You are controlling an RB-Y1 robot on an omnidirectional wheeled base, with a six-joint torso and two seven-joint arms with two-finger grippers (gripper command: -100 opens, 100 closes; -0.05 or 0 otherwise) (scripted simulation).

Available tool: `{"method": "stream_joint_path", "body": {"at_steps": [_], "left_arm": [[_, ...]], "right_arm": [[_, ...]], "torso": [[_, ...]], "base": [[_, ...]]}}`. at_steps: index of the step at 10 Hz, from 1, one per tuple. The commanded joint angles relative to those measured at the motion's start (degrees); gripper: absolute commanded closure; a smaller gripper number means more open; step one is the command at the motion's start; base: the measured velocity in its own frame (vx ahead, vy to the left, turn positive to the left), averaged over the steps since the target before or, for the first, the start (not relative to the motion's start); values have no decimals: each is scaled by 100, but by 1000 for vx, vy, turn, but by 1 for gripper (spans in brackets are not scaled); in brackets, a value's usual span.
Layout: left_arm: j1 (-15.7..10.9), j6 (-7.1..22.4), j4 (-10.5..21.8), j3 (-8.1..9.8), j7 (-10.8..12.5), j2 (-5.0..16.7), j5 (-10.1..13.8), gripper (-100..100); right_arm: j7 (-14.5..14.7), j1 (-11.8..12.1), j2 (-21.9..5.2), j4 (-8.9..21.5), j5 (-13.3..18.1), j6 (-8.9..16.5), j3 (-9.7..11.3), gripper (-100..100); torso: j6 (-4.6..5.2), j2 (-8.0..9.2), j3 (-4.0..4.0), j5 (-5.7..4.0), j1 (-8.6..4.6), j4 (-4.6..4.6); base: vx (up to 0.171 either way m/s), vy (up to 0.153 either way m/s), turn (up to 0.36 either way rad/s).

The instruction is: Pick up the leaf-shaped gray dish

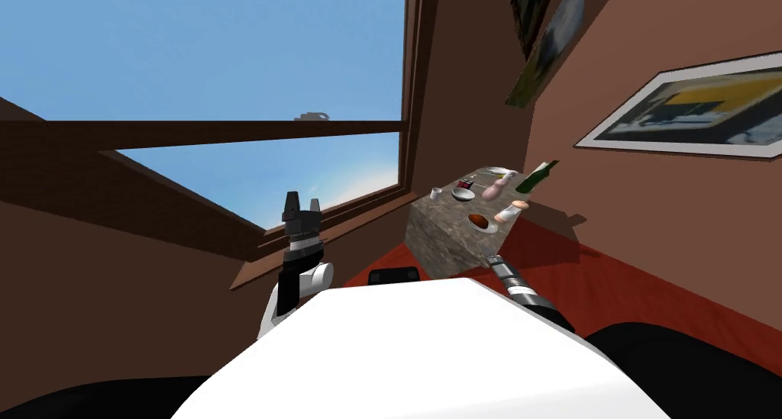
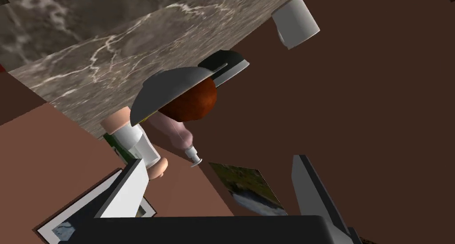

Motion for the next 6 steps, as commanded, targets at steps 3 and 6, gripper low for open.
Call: {"method": "stream_joint_path", "body": {"at_steps": [3,6], "left_arm": [[1,0,0,1,0,0,0,0],[0,0,0,0,0,0,0,0]], "right_arm": [[330,440,-169,313,367,235,-228,-100],[708,920,-276,648,795,467,-463,-100]], "torso": [[4,-1,0,-1,-6,0],[1,-4,-2,0,3,0]], "base": [[4,55,289],[23,74,418]]}}
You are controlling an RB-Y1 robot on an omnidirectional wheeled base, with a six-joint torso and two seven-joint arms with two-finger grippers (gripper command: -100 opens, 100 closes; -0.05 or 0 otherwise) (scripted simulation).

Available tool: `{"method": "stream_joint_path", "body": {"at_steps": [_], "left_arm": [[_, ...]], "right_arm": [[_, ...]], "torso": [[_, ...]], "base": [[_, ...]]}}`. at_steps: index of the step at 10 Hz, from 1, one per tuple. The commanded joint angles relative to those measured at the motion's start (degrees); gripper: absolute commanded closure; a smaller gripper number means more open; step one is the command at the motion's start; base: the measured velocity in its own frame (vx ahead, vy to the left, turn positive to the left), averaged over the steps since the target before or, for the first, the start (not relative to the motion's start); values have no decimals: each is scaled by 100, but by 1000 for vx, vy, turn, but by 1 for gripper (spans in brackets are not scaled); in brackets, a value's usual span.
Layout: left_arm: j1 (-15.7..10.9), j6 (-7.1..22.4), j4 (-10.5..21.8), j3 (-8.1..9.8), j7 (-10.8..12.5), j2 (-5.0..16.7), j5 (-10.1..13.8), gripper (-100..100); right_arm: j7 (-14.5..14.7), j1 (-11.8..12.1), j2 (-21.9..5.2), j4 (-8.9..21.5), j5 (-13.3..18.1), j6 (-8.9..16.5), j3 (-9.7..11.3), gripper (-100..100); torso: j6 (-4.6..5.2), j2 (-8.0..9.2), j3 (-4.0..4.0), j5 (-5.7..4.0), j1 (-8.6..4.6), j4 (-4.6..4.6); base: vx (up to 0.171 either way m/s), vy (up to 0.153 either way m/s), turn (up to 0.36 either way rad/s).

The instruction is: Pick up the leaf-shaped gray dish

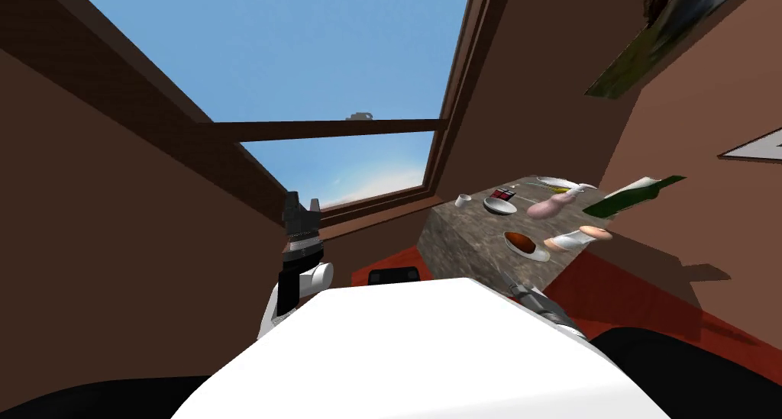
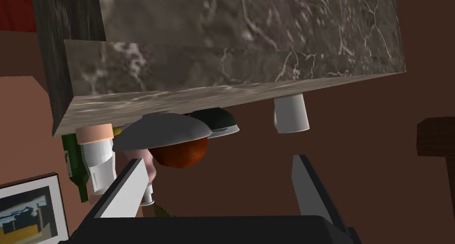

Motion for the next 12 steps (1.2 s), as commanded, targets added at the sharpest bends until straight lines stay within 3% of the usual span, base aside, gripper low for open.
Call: {"method": "stream_joint_path", "body": {"at_steps": [1,3,4,12], "left_arm": [[0,0,0,0,0,0,0,0],[0,0,0,1,0,0,0,0],[0,0,0,1,0,0,0,0],[2,0,0,2,0,1,0,0]], "right_arm": [[71,30,-69,166,79,60,-70,-100],[315,316,-120,365,354,217,-220,-100],[315,316,-120,365,354,217,-220,-100],[1147,1141,-250,949,1285,792,-701,-100]], "torso": [[0,0,0,0,0,0],[1,1,1,-5,-16,0],[0,0,0,-4,-16,0],[5,-5,-3,-9,-33,-1]], "base": [[28,39,172],[32,33,346],[23,17,129],[45,5,302]]}}
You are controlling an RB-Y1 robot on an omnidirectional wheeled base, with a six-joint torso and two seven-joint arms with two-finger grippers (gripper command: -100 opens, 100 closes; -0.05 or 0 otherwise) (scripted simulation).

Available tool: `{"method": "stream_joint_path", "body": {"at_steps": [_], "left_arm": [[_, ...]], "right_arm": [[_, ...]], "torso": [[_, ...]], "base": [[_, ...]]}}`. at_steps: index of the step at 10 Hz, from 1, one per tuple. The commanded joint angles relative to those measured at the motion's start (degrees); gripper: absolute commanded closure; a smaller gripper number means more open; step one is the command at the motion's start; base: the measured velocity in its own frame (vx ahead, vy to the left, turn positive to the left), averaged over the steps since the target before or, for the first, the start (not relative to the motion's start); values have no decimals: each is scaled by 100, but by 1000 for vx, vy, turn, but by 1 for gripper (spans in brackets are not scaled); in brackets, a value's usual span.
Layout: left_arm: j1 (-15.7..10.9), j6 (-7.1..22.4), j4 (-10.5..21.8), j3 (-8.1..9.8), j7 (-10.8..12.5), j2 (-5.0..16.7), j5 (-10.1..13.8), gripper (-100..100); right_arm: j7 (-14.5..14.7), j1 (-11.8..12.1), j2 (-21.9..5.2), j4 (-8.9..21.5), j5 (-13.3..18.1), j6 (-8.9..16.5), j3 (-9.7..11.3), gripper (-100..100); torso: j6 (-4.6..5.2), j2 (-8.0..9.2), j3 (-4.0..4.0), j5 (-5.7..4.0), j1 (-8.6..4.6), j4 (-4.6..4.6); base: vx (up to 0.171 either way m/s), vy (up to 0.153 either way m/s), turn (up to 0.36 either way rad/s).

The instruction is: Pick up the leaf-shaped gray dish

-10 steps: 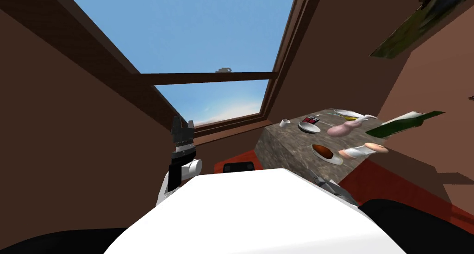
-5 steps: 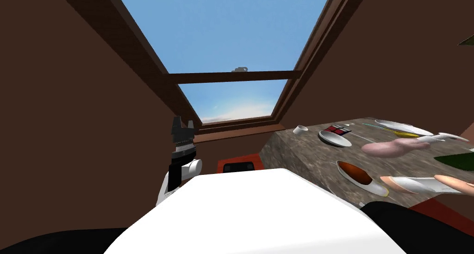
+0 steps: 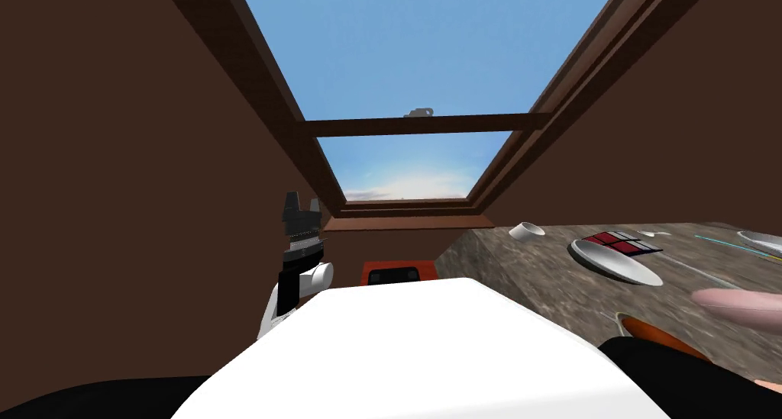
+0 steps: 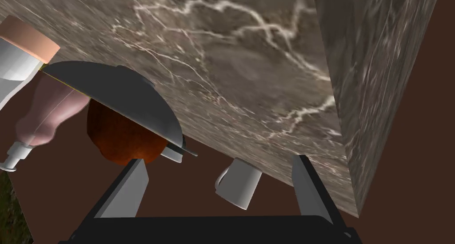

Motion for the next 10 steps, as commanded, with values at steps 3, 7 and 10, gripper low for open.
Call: {"method": "stream_joint_path", "body": {"at_steps": [3,7,10], "left_arm": [[0,0,0,0,0,0,0,0],[1,0,0,1,0,0,0,0],[1,0,0,1,0,0,0,0]], "right_arm": [[345,244,-8,250,377,235,-126,-100],[407,86,-42,461,447,297,-118,-100],[401,54,-69,495,443,310,-112,100]], "torso": [[-1,-1,-1,-2,-9,0],[6,15,9,0,5,4],[7,13,7,-2,-2,3]], "base": [[47,-40,265],[8,-41,61],[11,-31,24]]}}
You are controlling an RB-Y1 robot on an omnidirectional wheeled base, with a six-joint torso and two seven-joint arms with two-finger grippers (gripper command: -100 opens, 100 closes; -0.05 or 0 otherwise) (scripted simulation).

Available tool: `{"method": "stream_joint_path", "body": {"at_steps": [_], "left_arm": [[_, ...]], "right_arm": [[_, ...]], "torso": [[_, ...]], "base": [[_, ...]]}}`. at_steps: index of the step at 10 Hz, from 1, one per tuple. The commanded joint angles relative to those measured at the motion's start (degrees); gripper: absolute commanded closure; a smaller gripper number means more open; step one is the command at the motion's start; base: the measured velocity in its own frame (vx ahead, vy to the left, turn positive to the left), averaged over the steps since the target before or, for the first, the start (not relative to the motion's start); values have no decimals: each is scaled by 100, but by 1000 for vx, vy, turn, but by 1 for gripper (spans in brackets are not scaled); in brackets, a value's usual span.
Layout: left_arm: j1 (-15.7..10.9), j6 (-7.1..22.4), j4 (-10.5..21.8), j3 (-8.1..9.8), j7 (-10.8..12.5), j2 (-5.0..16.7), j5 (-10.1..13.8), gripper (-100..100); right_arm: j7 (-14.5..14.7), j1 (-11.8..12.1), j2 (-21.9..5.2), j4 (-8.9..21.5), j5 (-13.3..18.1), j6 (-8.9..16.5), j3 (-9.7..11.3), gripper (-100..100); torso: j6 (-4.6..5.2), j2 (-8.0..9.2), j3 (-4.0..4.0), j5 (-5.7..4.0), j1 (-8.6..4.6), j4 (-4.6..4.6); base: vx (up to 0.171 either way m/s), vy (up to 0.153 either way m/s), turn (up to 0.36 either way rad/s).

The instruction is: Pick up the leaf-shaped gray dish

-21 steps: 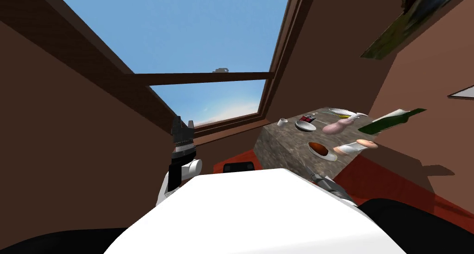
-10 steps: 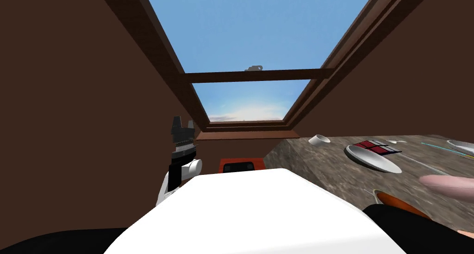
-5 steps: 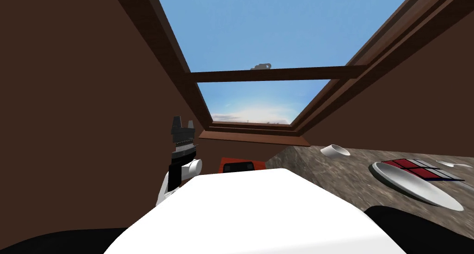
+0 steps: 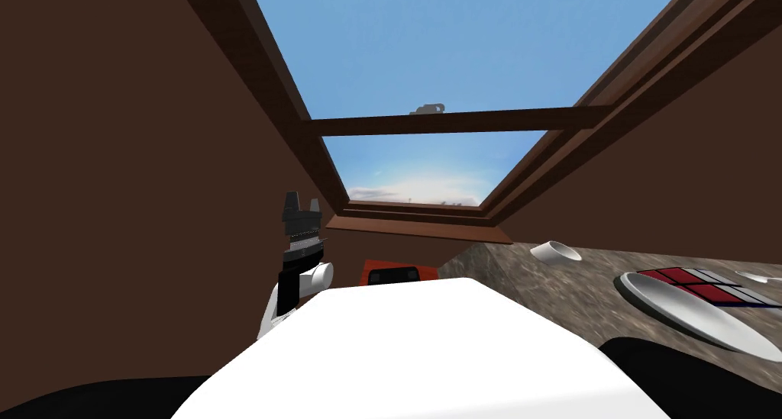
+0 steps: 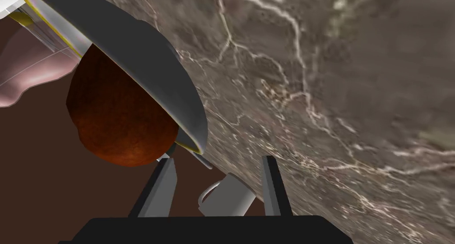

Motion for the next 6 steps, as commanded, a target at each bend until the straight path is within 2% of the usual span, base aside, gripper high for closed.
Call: {"method": "stream_joint_path", "body": {"at_steps": [1,4,5,6], "left_arm": [[0,0,0,0,0,0,0,0],[0,0,0,0,0,0,0,0],[0,0,0,0,0,0,0,0],[0,0,0,0,0,0,0,0]], "right_arm": [[0,0,0,0,0,0,0,100],[0,0,0,0,0,0,0,100],[0,0,0,0,0,0,0,0],[76,41,-124,-154,101,23,-153,-100]], "torso": [[0,0,0,0,0,0],[0,2,1,1,5,0],[0,2,1,1,5,0],[0,2,1,2,5,0]], "base": [[0,0,0],[0,0,0],[0,0,0],[-28,108,-14]]}}
